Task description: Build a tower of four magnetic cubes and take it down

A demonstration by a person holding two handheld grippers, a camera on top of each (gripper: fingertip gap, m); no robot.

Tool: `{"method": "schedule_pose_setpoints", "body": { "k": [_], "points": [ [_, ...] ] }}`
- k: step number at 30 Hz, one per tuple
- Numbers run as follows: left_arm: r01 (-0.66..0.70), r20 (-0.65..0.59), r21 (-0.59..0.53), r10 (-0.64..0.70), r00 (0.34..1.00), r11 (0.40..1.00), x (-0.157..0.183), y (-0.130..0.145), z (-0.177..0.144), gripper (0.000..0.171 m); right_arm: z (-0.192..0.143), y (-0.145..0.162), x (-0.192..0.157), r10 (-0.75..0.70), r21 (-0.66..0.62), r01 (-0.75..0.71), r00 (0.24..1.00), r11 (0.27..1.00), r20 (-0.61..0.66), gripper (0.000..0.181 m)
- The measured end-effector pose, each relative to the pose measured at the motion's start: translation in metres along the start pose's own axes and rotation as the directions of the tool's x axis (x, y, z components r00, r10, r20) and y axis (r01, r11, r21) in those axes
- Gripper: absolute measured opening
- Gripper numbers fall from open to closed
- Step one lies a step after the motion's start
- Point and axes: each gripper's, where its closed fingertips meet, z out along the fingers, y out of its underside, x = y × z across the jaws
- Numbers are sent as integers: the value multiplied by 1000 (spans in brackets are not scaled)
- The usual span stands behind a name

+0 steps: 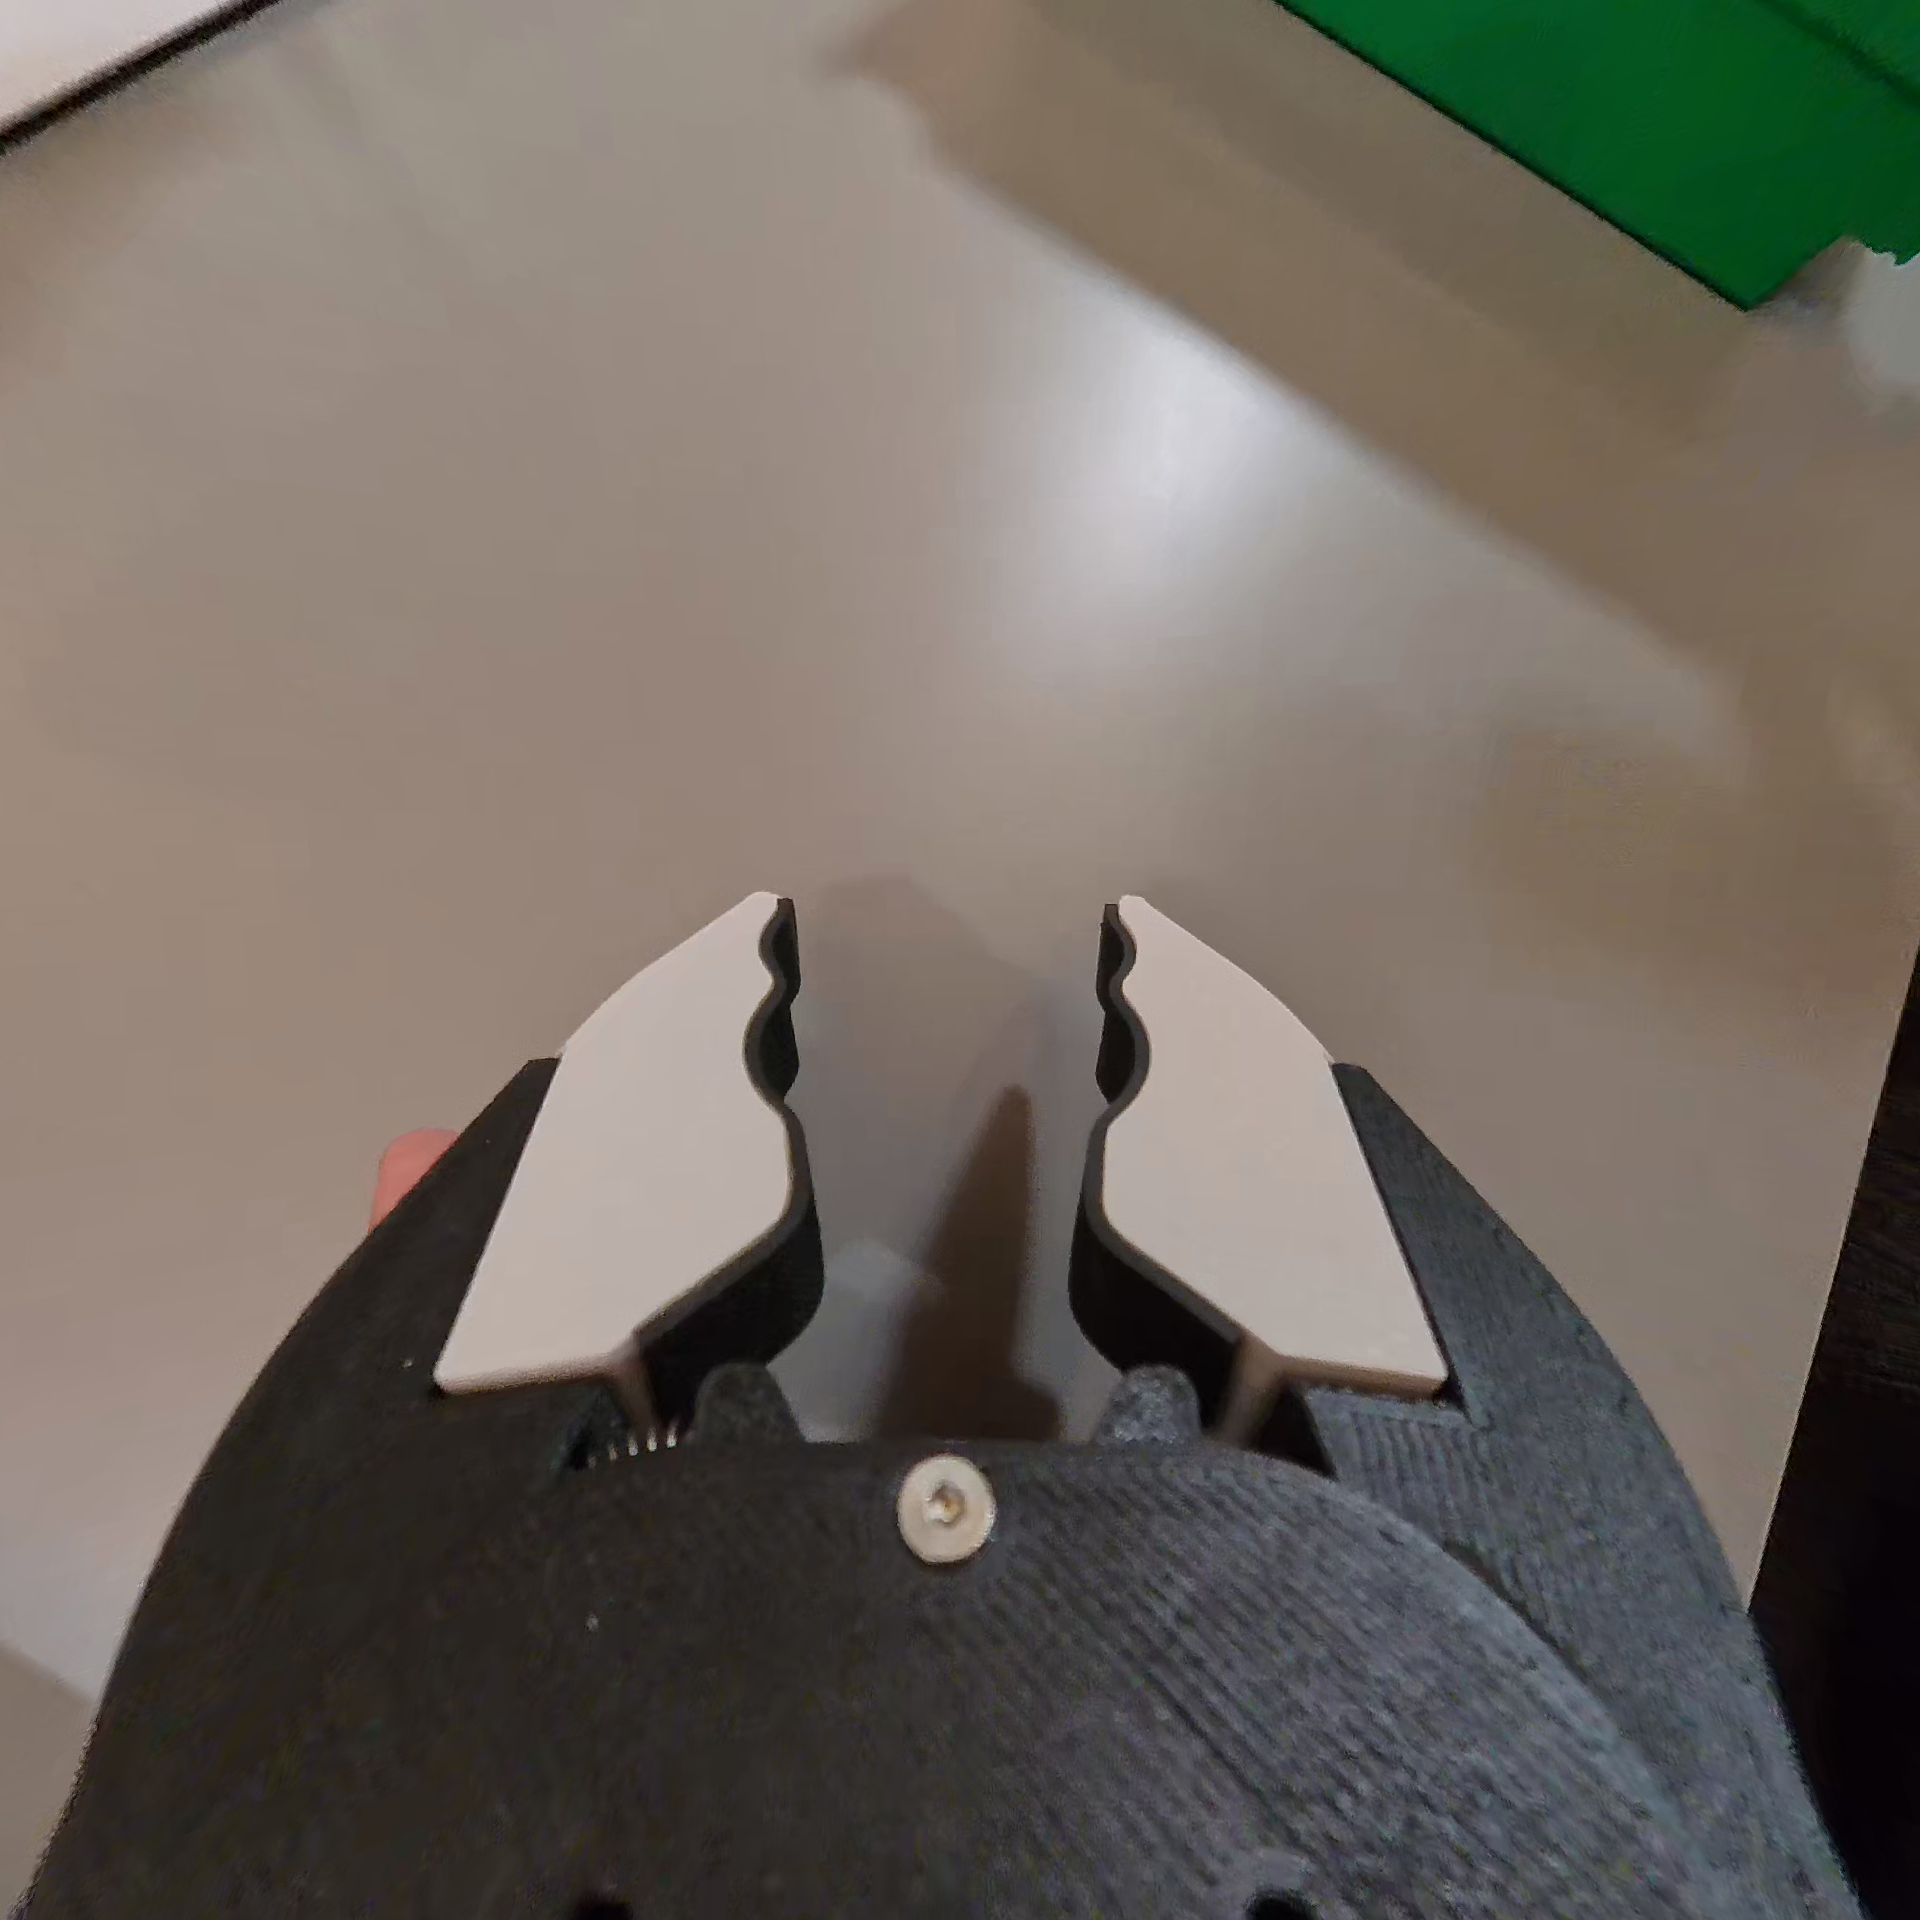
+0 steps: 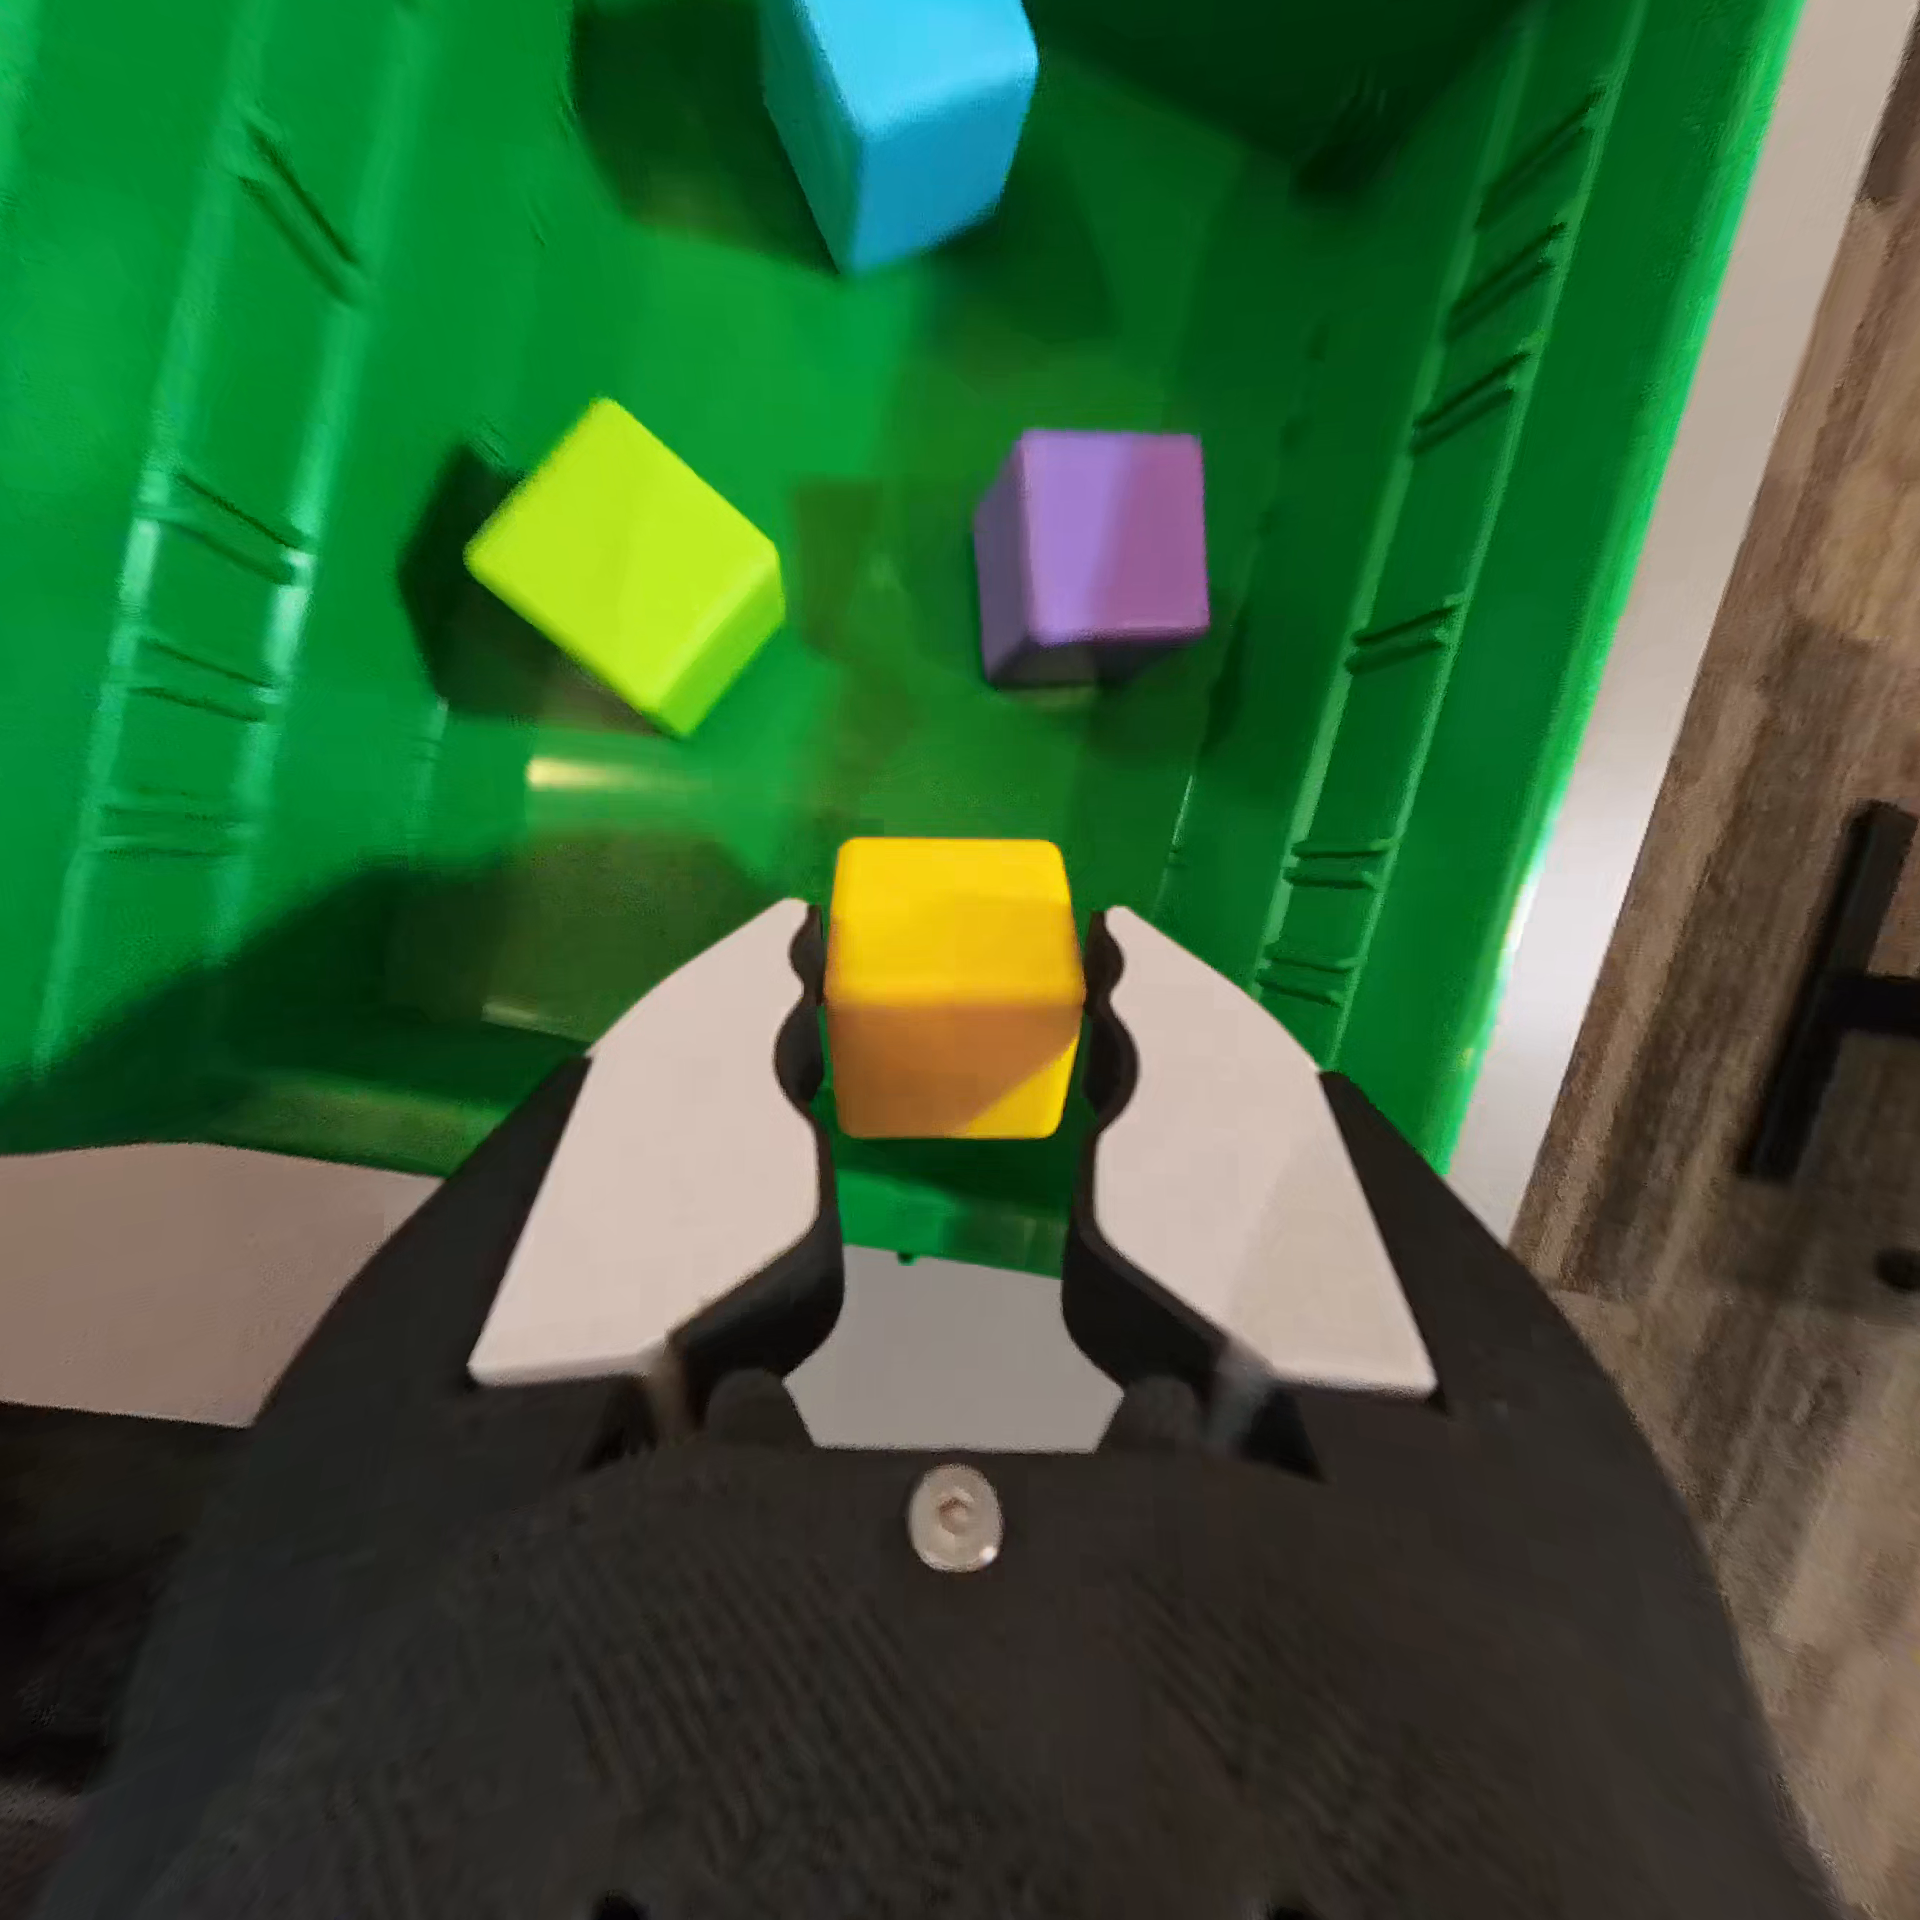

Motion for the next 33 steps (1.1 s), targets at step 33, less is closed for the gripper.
{"method": "schedule_pose_setpoints", "body": {
  "k": [33],
  "points": [
    [-41,56,43,39,998,998,9,-9,0,54,-68,-99,-49,-102,437,203,965,876,-243,49]
  ]
}}
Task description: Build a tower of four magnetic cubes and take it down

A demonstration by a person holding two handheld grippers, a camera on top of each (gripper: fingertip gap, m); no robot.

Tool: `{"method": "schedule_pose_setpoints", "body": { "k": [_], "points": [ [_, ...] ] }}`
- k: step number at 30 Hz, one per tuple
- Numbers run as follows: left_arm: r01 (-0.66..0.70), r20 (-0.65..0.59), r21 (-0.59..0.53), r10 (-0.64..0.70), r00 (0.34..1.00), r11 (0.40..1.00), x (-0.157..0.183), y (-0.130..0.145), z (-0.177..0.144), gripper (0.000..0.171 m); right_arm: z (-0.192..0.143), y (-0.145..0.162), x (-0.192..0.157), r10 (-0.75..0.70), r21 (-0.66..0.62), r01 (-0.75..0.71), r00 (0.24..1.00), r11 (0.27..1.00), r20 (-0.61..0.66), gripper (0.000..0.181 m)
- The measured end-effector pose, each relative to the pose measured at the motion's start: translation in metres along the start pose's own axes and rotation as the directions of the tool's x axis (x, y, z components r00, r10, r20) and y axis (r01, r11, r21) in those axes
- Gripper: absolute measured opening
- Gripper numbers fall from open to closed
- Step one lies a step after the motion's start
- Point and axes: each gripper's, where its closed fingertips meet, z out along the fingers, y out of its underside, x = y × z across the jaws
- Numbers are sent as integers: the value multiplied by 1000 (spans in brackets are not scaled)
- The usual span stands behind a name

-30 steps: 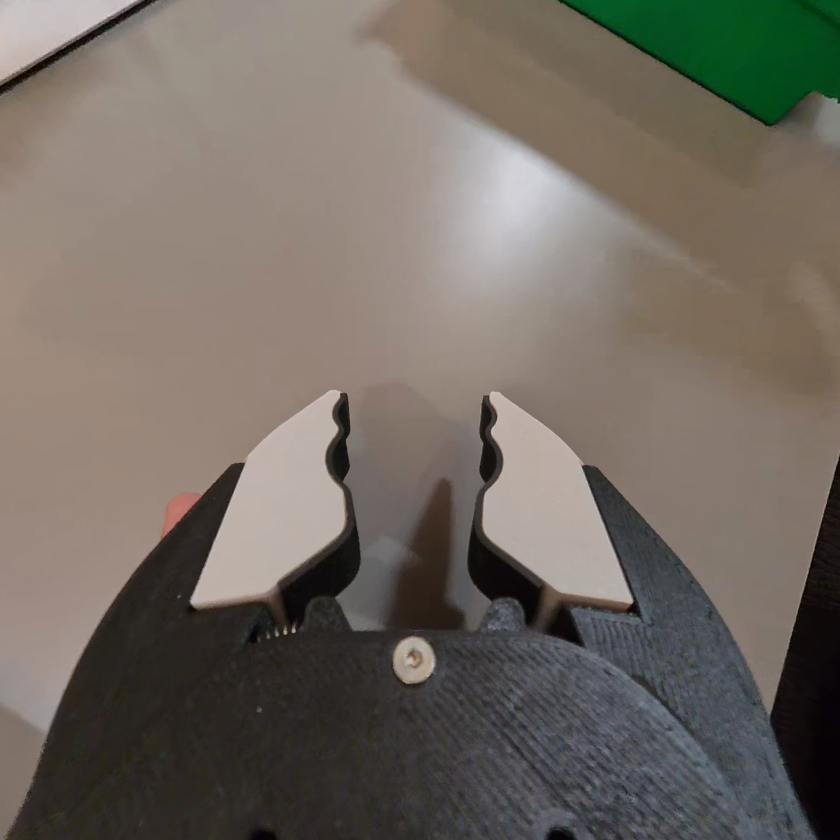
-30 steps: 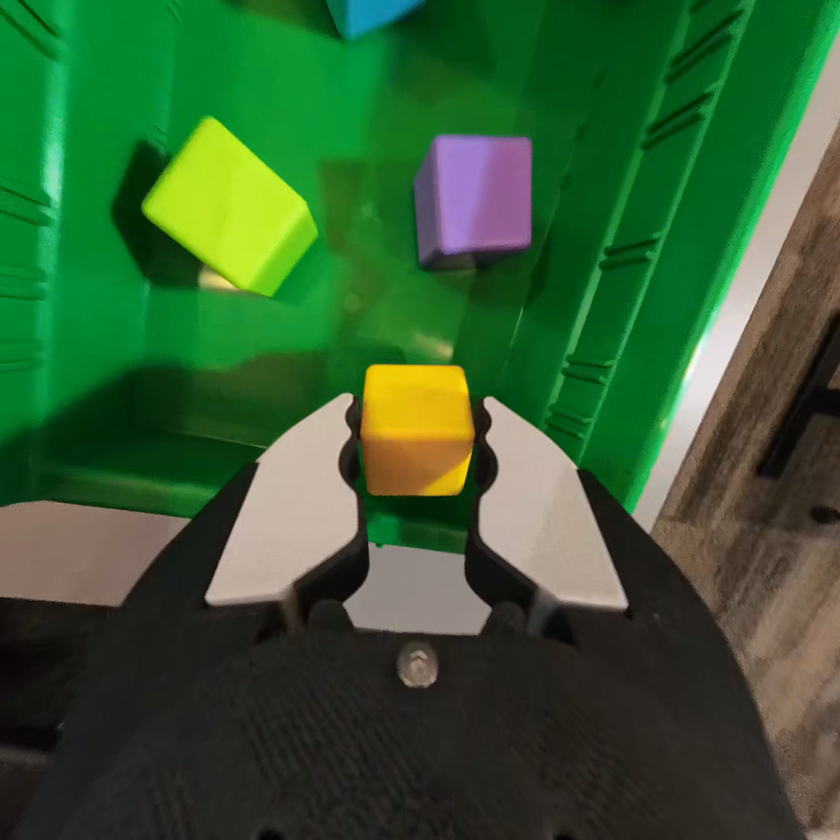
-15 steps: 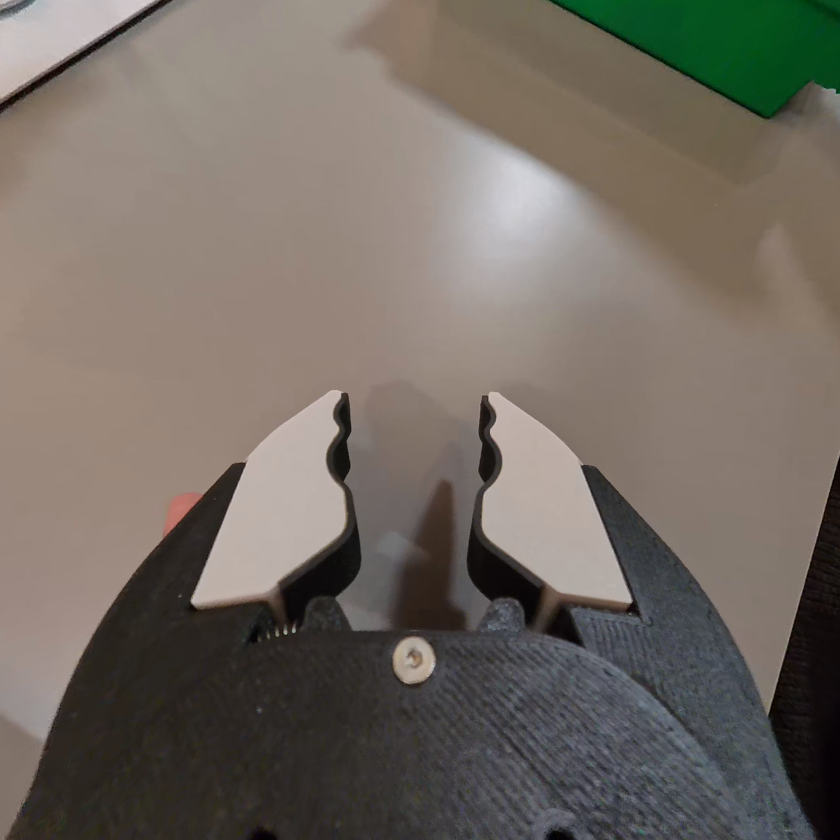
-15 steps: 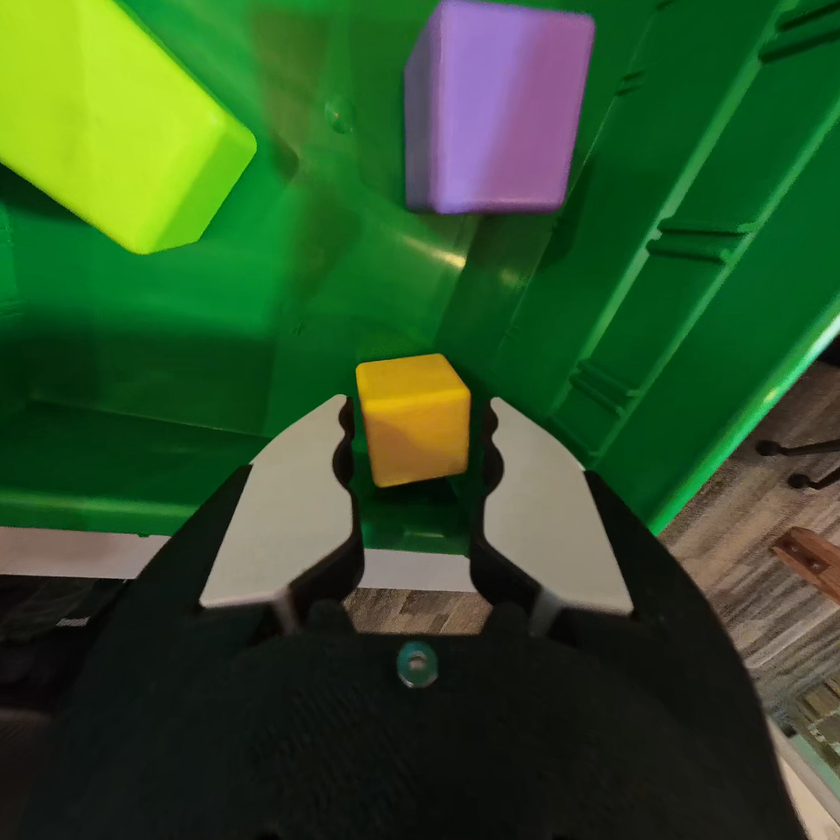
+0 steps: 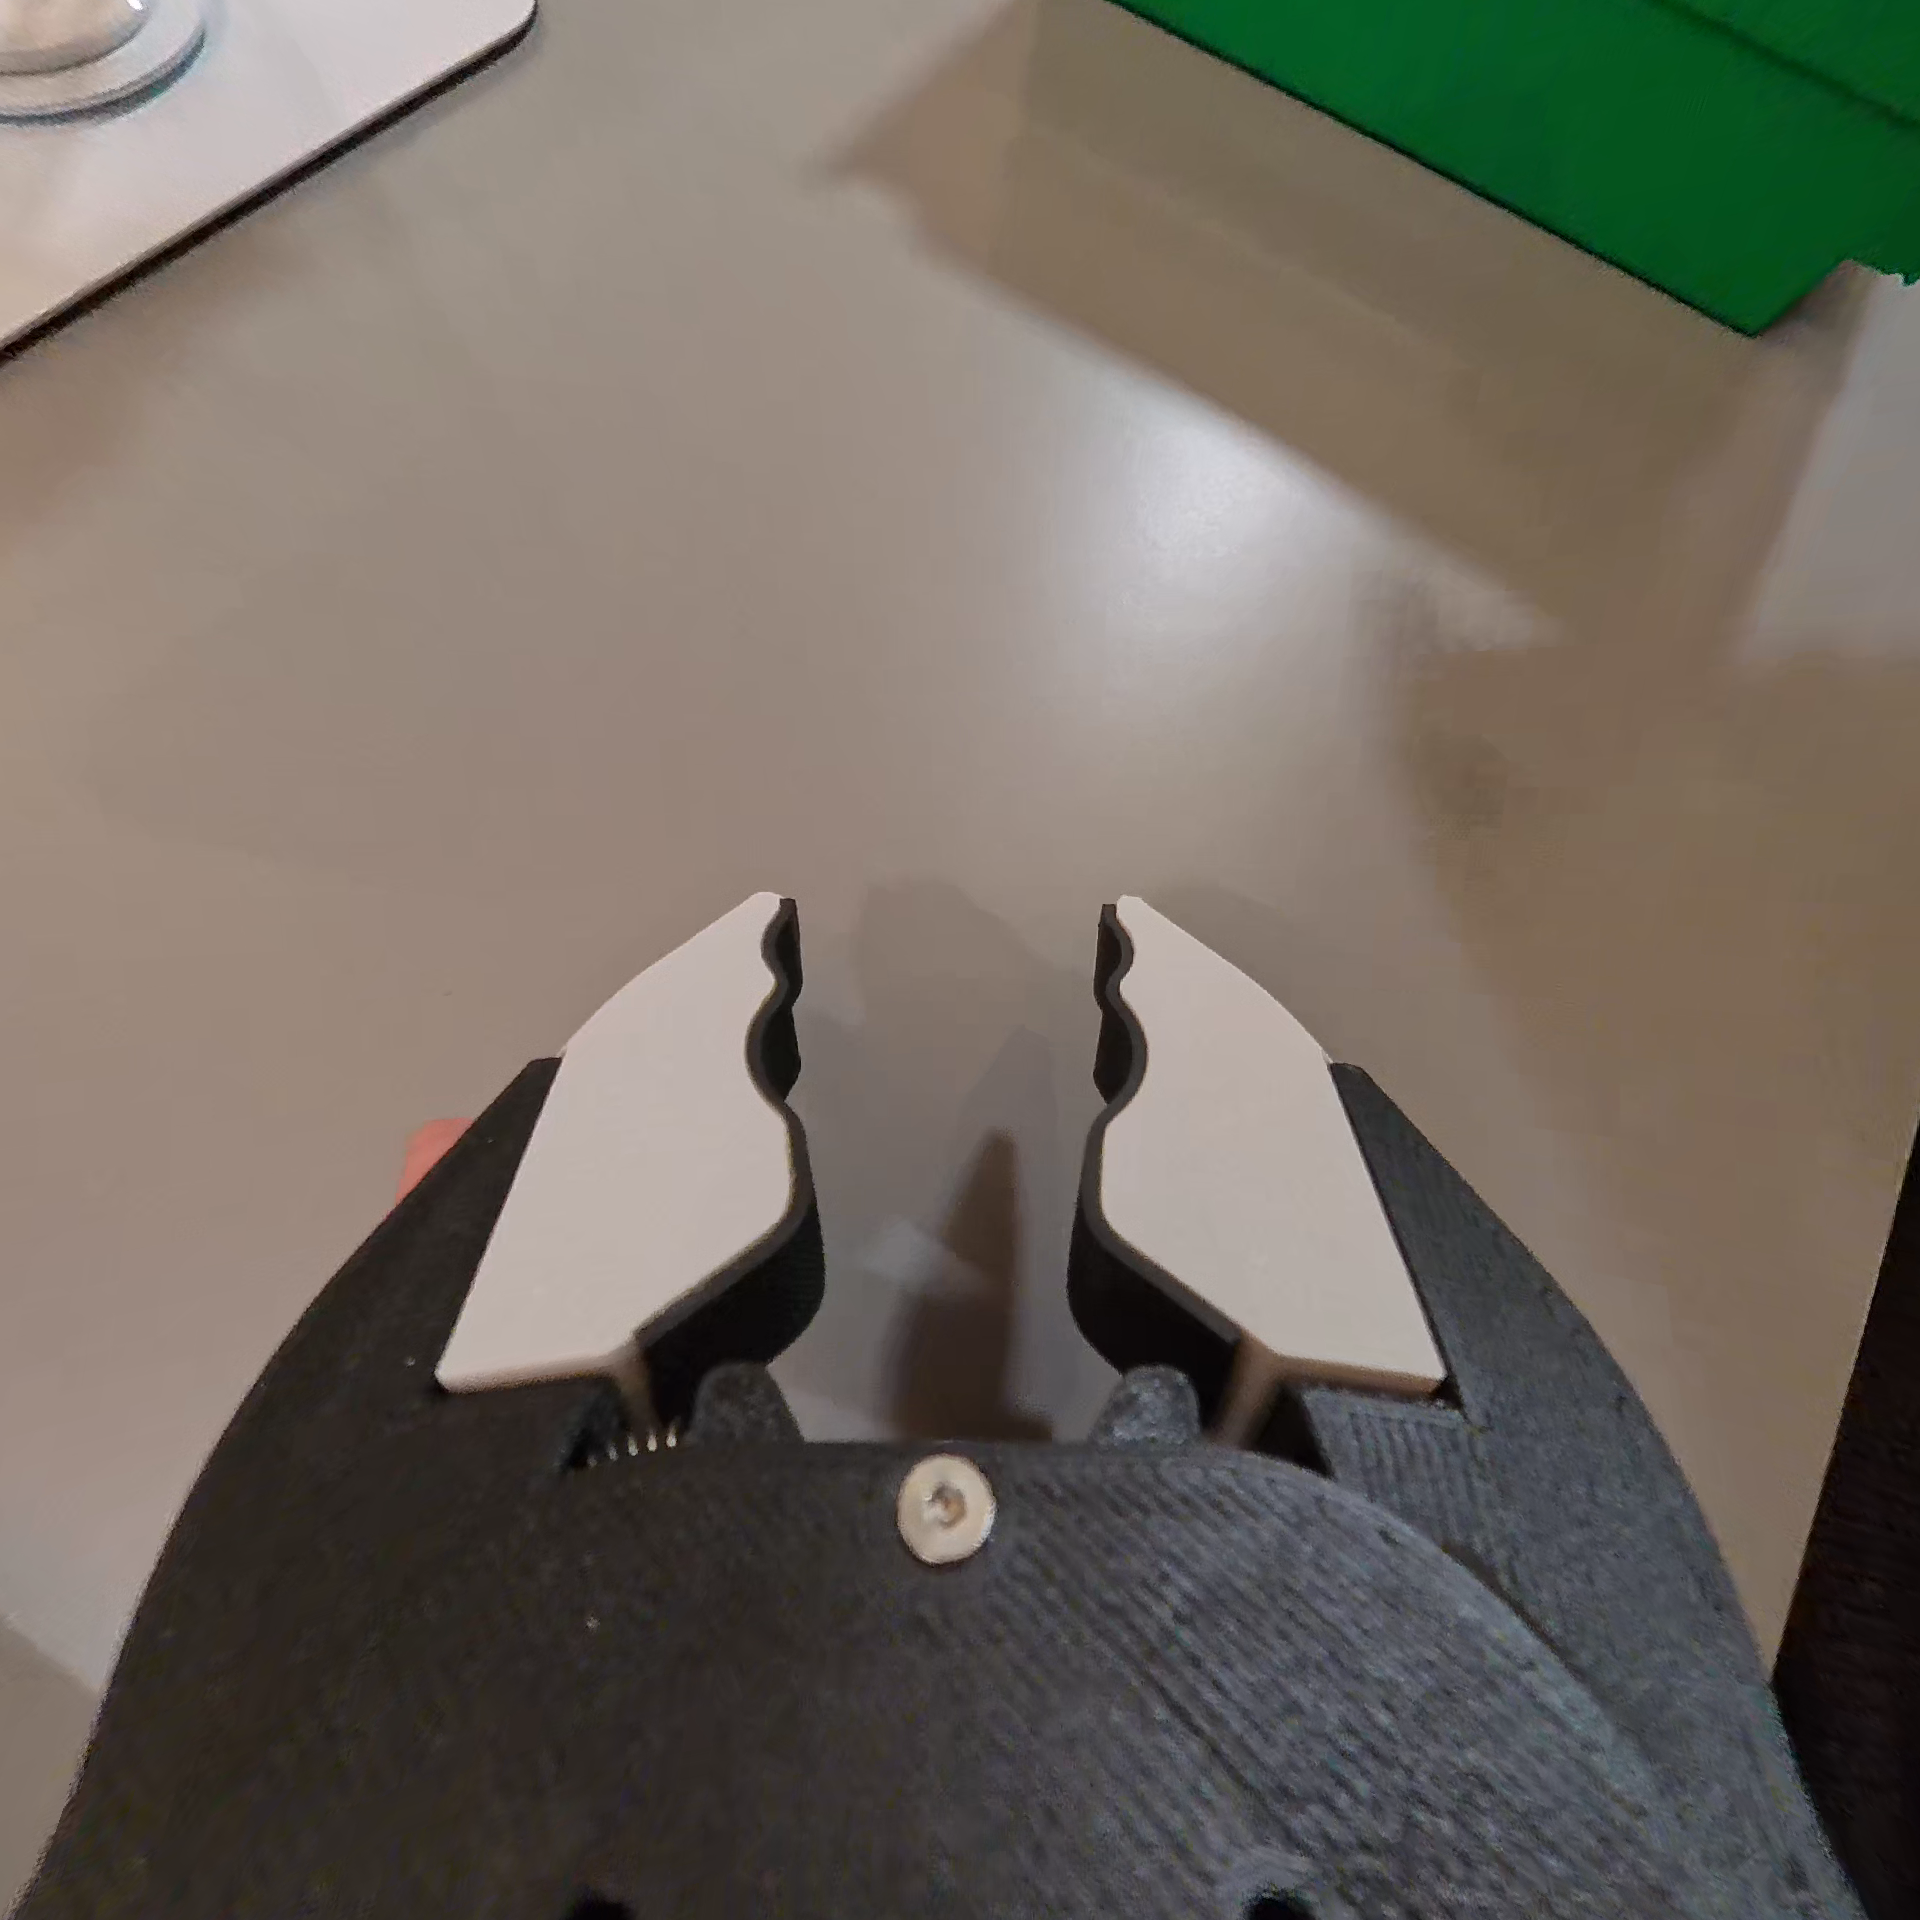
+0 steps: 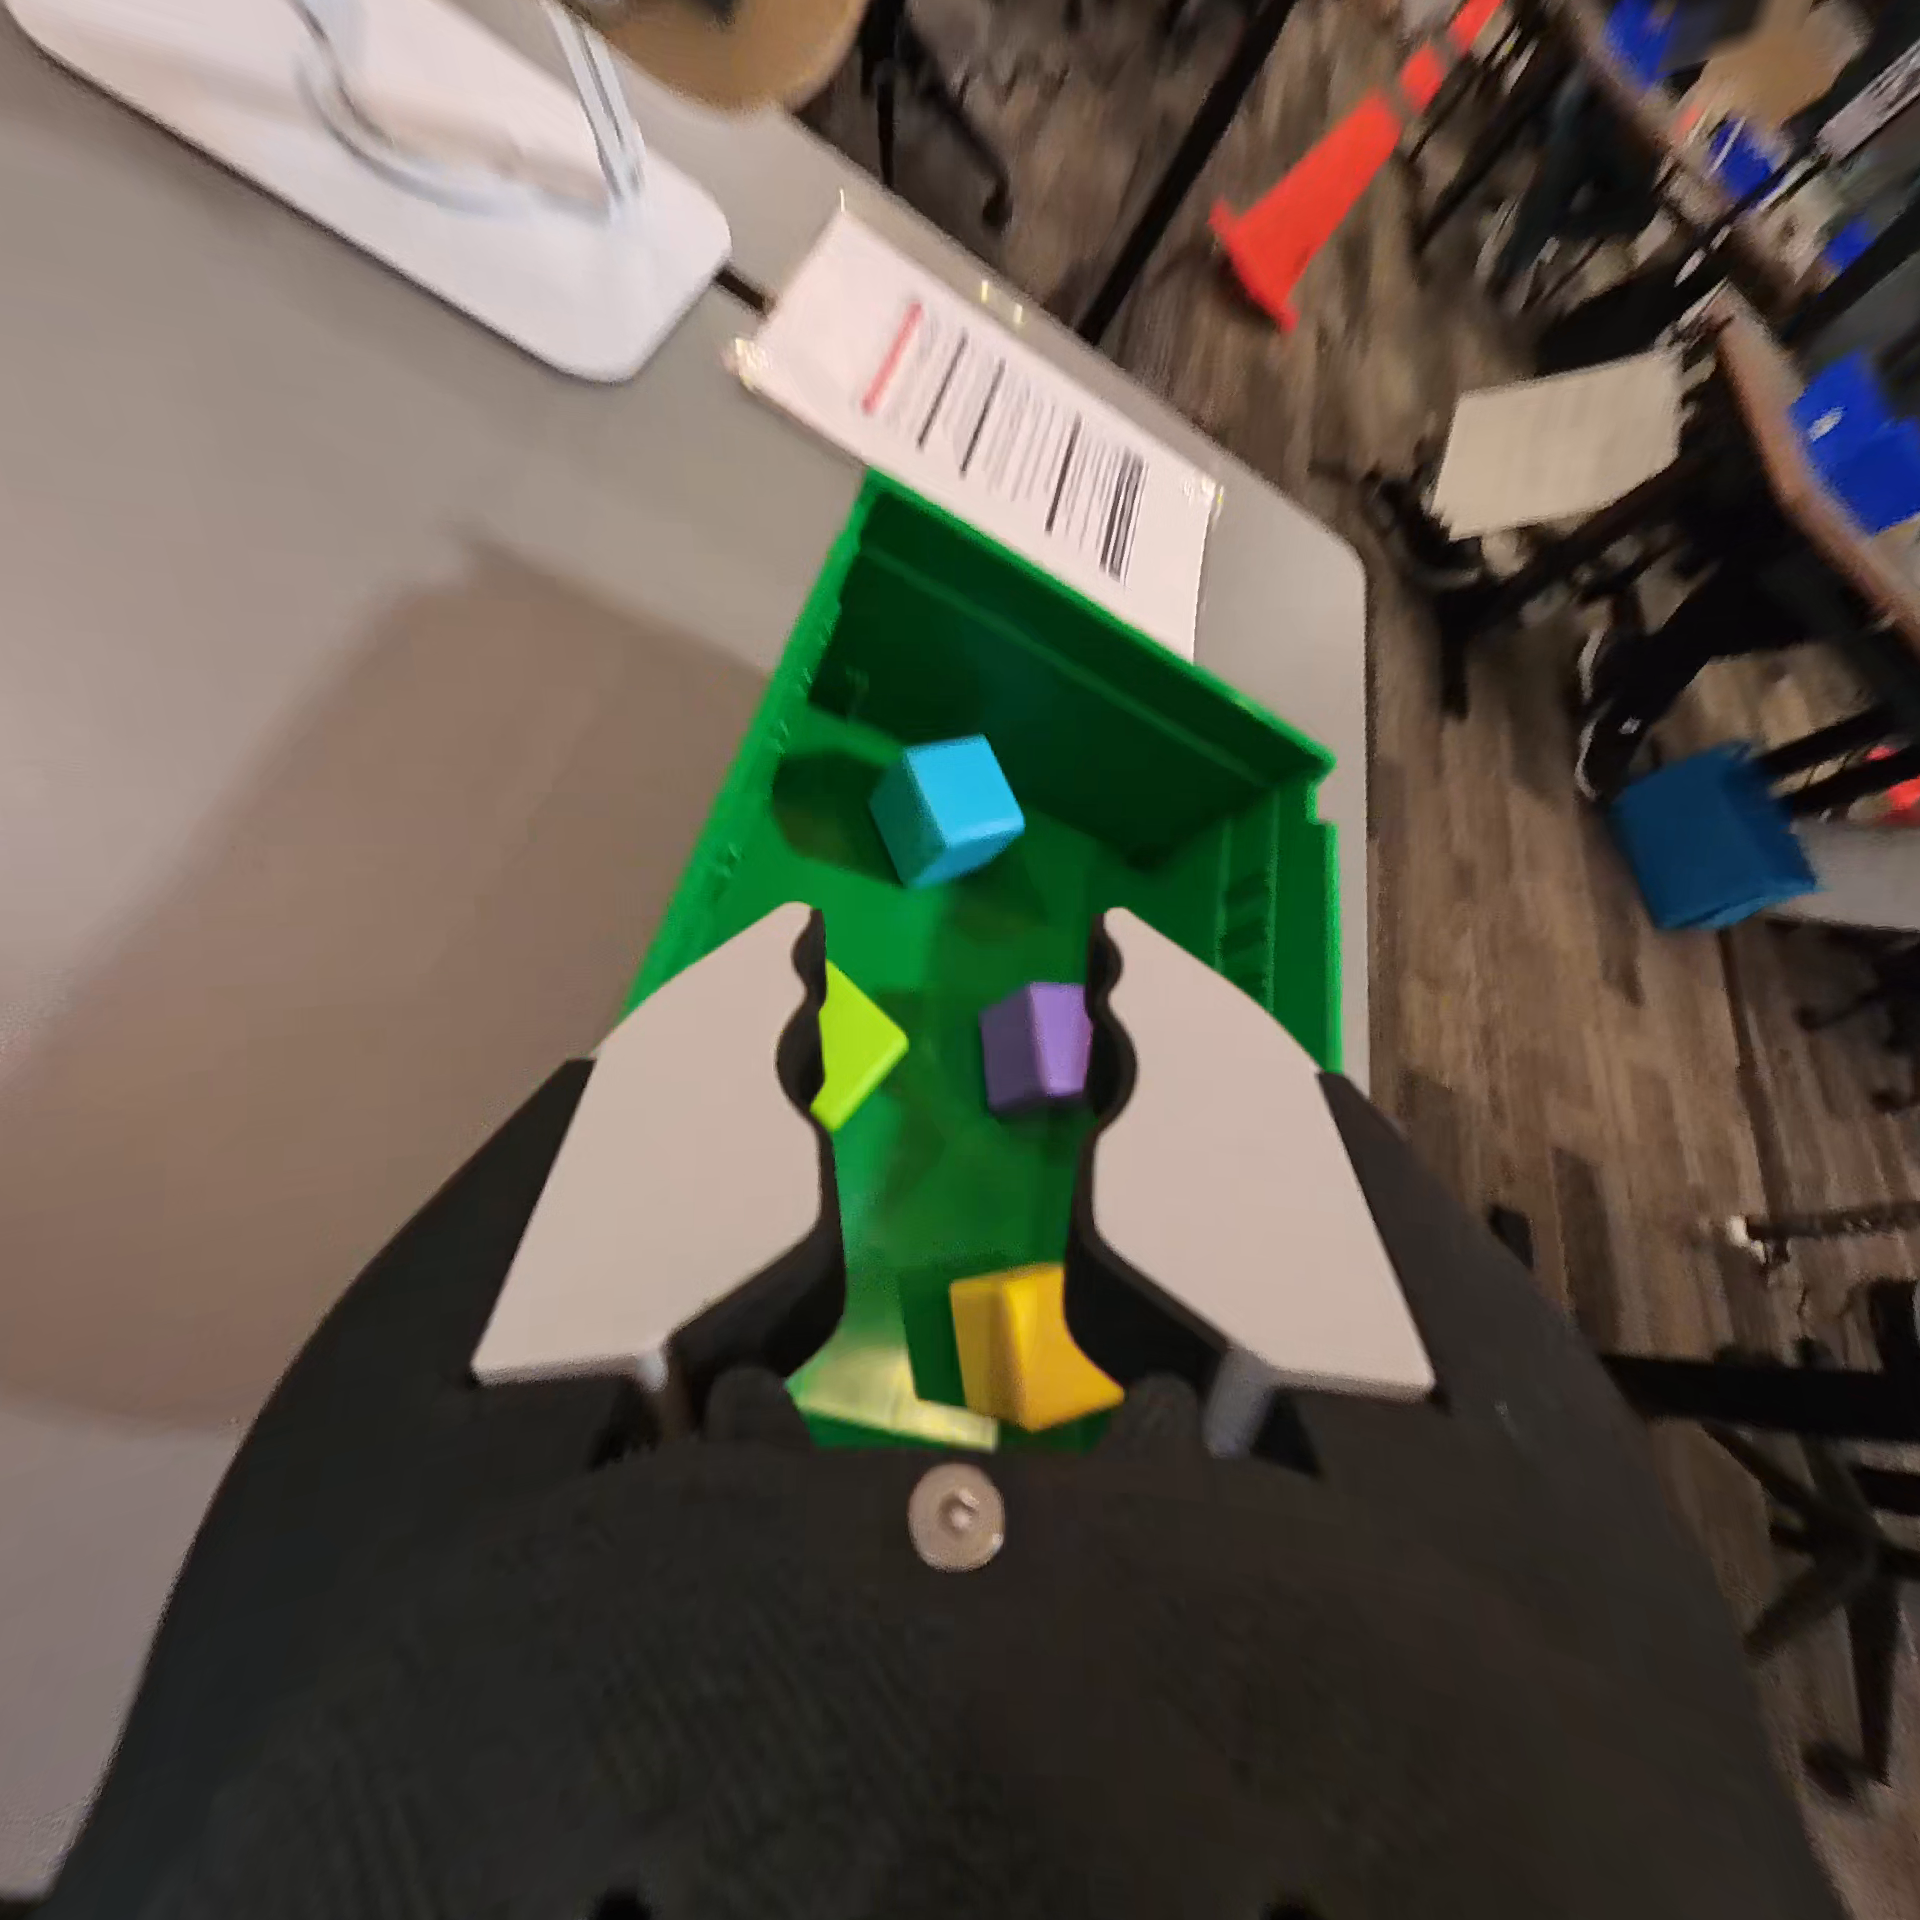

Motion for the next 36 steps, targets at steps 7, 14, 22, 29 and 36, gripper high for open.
{"method": "schedule_pose_setpoints", "body": {
  "k": [7,14,22,29,36],
  "points": [
    [5,43,64,-8,999,998,3,-15,-13,56,1,-45,-61,161,219,-190,976,957,144,0],
    [36,47,130,-43,998,991,13,-26,-22,60,-8,-85,-128,144,321,-234,949,918,280,0],
    [92,-20,137,-90,996,986,40,-22,-34,46,-9,-64,-171,31,372,-92,985,924,168,0],
    [117,46,198,-128,991,973,49,-20,-52,26,-35,-66,-192,94,451,-144,987,881,131,0],
    [174,88,286,-206,975,942,52,-14,-70,39,-46,-51,-207,155,351,-240,955,905,253,16]
  ]
}}
